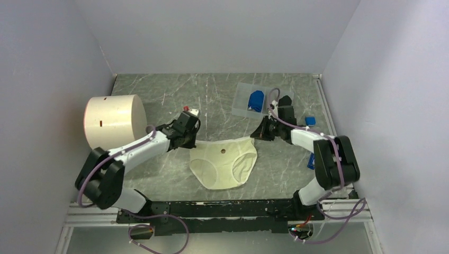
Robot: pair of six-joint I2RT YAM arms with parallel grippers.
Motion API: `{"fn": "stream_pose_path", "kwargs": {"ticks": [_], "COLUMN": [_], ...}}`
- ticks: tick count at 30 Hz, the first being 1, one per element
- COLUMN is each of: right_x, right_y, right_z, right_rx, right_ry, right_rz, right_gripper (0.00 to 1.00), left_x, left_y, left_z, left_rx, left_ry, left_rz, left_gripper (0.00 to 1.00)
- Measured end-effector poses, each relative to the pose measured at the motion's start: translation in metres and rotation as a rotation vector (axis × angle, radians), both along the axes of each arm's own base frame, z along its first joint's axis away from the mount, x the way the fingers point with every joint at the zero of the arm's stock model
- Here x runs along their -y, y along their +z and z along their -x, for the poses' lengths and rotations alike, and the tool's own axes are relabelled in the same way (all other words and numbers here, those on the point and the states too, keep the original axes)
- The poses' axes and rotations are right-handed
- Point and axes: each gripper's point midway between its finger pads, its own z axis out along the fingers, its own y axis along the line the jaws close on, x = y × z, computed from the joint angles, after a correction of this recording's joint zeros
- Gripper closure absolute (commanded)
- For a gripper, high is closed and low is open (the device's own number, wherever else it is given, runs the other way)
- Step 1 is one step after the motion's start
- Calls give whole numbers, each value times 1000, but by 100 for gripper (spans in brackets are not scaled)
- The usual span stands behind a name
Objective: Roll the underwear
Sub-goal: Flatten out the underwear at the center of the board.
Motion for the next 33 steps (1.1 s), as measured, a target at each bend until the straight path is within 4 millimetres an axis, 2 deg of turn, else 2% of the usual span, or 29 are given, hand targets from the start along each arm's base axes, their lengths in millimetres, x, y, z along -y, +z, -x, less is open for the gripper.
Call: {"fn": "stream_pose_path", "kwargs": {"ticks": [2,4,5,6,8,10,11,14,17,20,22,25,27,31,33], "right_x": [0,0,1,1,1,2,2,3,4,1,-3,-10,-15,-12,-10], "right_y": [-7,-8,-7,-4,1,8,11,16,25,35,32,11,-9,-41,-46], "right_z": [-19,-35,-41,-47,-56,-65,-68,-69,-61,-48,-37,-14,-1,6,7], "right_rx": [17,47,62,84,114,147,162,181,190,208,199,139,75,-18,-37], "right_ry": [1,1,2,7,9,14,17,23,33,44,58,85,107,92,81], "right_rz": [23,43,53,63,75,87,92,108,124,119,113,107,110,161,169], "right_gripper": [93,81,74,66,49,46,46,54,64,74,79,87,92,97,97], "left_x": [3,4,4,3,-2,-7,-10,-16,-19,-20,-18,-15,-13,-17,-23], "left_y": [-5,-6,-6,-6,-6,-10,-12,-19,-17,-8,2,14,15,4,-4], "left_z": [-16,-31,-38,-44,-53,-60,-63,-63,-61,-57,-53,-38,-27,-4,7], "left_rx": [18,44,56,65,79,80,78,62,60,67,82,91,80,31,4], "left_ry": [8,17,24,32,42,58,66,86,100,106,107,98,86,84,104], "left_rz": [-20,-28,-28,-26,-37,-59,-71,-97,-104,-89,-51,24,64,91,86], "left_gripper": [95,94,89,79,51,31,26,19,18,19,19,19,19,16,16]}}
